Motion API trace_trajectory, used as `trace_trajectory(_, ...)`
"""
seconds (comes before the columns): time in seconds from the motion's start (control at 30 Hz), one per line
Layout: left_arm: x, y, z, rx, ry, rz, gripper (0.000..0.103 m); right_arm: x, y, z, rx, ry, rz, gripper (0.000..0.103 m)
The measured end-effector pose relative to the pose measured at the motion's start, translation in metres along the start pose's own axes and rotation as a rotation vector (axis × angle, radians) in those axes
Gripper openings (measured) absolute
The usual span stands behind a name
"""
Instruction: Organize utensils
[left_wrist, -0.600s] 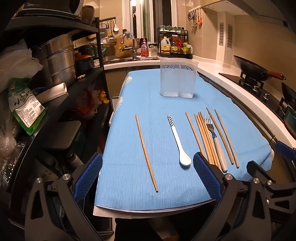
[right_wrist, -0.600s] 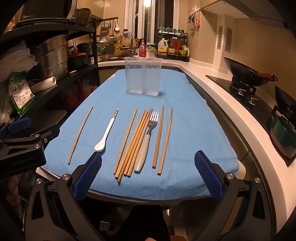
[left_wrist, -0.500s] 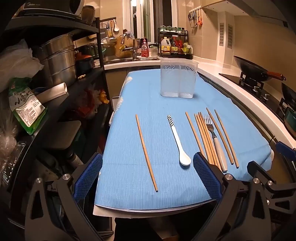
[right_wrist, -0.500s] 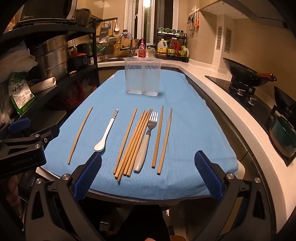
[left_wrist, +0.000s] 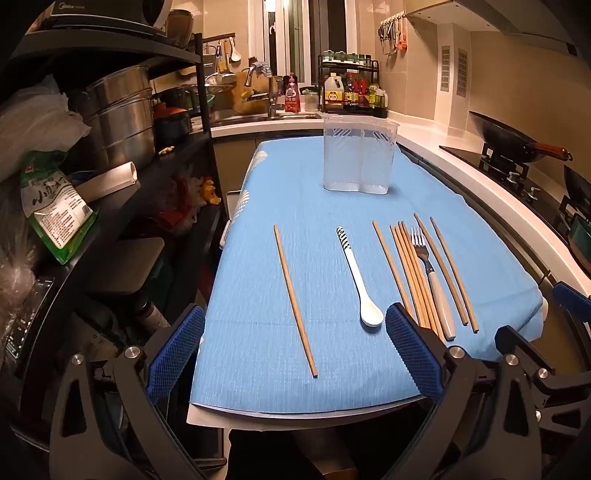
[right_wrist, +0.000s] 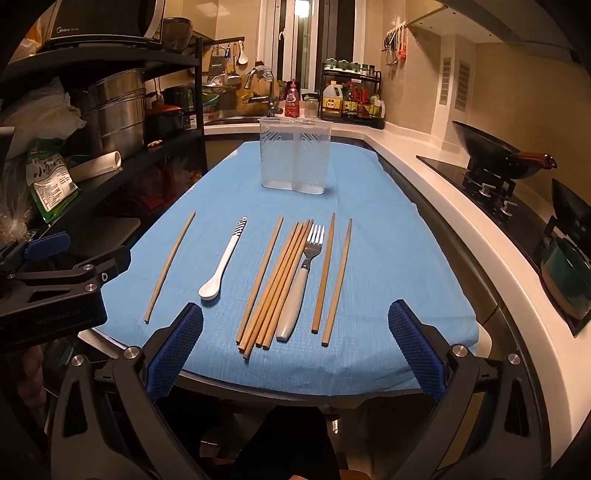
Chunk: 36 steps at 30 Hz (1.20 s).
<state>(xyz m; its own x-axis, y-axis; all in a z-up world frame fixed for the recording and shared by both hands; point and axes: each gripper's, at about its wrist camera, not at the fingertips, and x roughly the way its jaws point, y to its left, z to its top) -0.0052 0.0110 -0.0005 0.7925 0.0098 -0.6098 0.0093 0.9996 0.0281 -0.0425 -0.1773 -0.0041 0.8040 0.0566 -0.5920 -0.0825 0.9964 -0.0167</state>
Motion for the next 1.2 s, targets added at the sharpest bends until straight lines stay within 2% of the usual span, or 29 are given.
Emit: trace_trajectory(1.2,-0.001,-0.009,-0.002,-0.002,-0.006,0.004,0.095,0.004,-0.004,-0.003,0.009,0.013,0.009,0.098)
